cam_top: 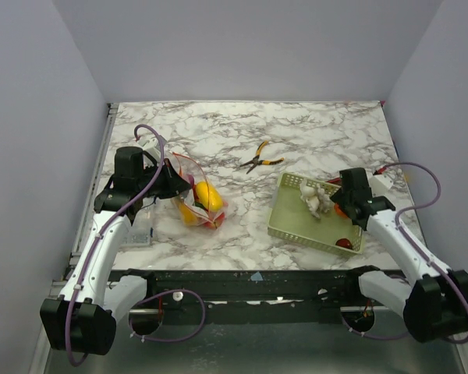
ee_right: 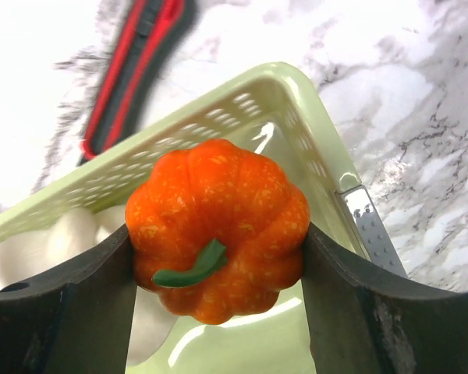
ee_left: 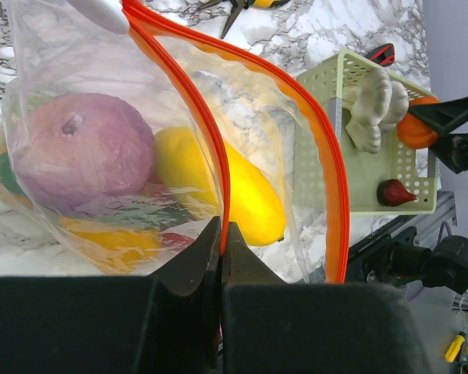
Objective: Place the food in the zip-top bag and seal the zipper
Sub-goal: Pick up the fake vegetable from the bin, then place the fake vegetable in the zipper food storage bag, then adjust the zipper food storage bag at the center of the board.
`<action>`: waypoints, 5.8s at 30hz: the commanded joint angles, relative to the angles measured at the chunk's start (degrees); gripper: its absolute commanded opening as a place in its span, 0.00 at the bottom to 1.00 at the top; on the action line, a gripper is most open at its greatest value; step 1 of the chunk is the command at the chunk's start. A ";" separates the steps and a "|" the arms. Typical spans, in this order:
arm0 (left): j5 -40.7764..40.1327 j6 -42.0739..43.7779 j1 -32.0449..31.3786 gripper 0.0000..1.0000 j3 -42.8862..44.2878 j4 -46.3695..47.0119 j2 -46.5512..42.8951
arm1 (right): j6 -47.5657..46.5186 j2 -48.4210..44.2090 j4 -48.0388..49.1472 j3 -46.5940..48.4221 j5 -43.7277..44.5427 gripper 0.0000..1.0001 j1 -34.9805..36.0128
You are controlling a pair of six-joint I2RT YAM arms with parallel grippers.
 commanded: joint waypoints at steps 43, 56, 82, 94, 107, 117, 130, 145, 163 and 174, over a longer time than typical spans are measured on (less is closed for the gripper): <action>-8.51 -12.45 -0.25 0.00 -3.83 -0.97 -8.65 | -12.29 37.62 9.36 55.81 -11.00 0.27 54.24; -9.80 -12.51 -0.26 0.00 -5.43 -1.73 -10.96 | -20.55 41.55 0.56 65.14 -9.94 0.95 56.03; -6.99 -9.76 -0.27 0.00 -3.27 -3.85 -10.02 | -23.49 38.33 6.10 56.49 -11.30 0.60 53.33; -9.31 -3.61 -0.18 0.00 9.40 -13.82 -12.10 | -13.72 37.03 -12.66 67.71 -8.63 0.00 59.61; 6.60 -8.84 -1.53 0.00 5.27 -5.17 -7.63 | -6.78 25.02 17.34 43.00 -13.62 0.00 59.64; 11.80 -13.07 -3.86 0.10 -0.67 0.38 -6.34 | 2.38 18.61 32.29 28.50 -10.92 0.00 59.64; 9.22 -8.32 -4.99 0.67 1.51 0.57 -6.66 | 2.58 20.20 35.45 27.49 -12.34 0.00 59.64; -19.77 -1.42 -17.54 0.72 9.39 -6.44 1.52 | 1.76 21.71 35.55 28.73 -12.50 0.00 59.72; -2.43 8.96 -17.75 0.00 12.86 -4.75 6.40 | -27.56 6.05 24.98 22.49 -18.38 0.95 48.01; 13.34 6.86 -17.21 0.00 9.86 -1.26 6.09 | -37.30 5.73 38.67 16.61 -61.75 0.96 27.99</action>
